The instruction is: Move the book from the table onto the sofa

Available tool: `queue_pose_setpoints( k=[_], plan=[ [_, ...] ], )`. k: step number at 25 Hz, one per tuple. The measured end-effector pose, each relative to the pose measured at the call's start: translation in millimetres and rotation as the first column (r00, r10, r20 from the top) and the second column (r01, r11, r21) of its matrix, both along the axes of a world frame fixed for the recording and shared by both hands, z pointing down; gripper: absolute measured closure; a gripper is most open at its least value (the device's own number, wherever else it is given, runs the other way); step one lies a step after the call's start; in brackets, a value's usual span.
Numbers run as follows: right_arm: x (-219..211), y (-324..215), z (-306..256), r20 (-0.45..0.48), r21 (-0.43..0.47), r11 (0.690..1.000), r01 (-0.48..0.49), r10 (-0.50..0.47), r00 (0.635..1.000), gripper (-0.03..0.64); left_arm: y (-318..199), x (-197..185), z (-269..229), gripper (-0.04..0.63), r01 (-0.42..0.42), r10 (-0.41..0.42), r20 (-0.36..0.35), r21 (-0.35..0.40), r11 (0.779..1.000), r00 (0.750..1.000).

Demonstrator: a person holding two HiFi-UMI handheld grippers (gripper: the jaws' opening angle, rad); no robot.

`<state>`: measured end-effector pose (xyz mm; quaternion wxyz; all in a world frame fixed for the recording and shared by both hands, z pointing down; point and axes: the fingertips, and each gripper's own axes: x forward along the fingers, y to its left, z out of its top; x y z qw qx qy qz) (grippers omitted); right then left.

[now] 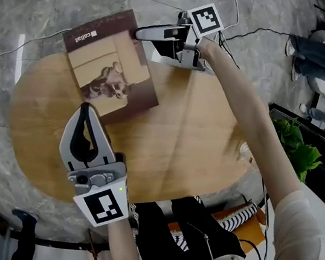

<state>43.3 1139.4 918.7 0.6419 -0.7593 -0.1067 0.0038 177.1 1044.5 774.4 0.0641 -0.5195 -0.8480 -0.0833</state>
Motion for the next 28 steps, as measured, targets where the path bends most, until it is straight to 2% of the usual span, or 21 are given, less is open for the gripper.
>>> queue_pose_setpoints(
  k=[3, 9, 10, 11, 12, 15, 21, 28],
  plan=[
    [14, -8, 6, -0.039, 0.004, 0.999, 0.037, -0.037, 0.999, 0.264, -2, -2, 5, 0.592, -0.010, 0.010, 0.011, 0.005, 1.000, 1.000],
    [31, -10, 2, -0.058, -0.008, 0.996, 0.083, -0.084, 0.995, 0.278, -2, -1, 7, 0.592, -0.018, 0.018, 0.018, 0.015, 1.000, 1.000],
    [33, -9, 0, -0.067, -0.008, 0.996, 0.084, -0.085, 0.994, 0.310, -2, -2, 7, 0.592, -0.019, 0.019, 0.016, 0.015, 1.000, 1.000],
    [35, -8, -3, -0.080, -0.011, 0.996, 0.084, -0.085, 0.993, 0.404, -1, -3, 6, 0.592, -0.020, 0.020, 0.015, 0.014, 1.000, 1.000],
    [37, -7, -7, -0.092, -0.016, 0.996, 0.084, -0.085, 0.992, 0.437, -1, -5, 5, 0.592, -0.022, 0.022, 0.015, 0.010, 1.000, 1.000],
    [38, -7, -12, -0.098, -0.021, 0.997, 0.081, -0.082, 0.992, 0.445, -1, -9, 2, 0.592, -0.024, 0.023, 0.018, 0.004, 1.000, 1.000],
    [33, -5, -21, -0.106, -0.003, 1.000, 0.010, -0.010, 0.994, 0.457, 1, -10, -9, 0.592, -0.024, 0.024, 0.010, 0.003, 1.000, 1.000],
    [28, 4, -62, -0.077, -0.084, 0.995, -0.051, 0.045, 0.996, 0.463, 7, -18, -46, 0.592, -0.027, 0.027, 0.010, -0.051, 0.998, 1.000]
  ],
)
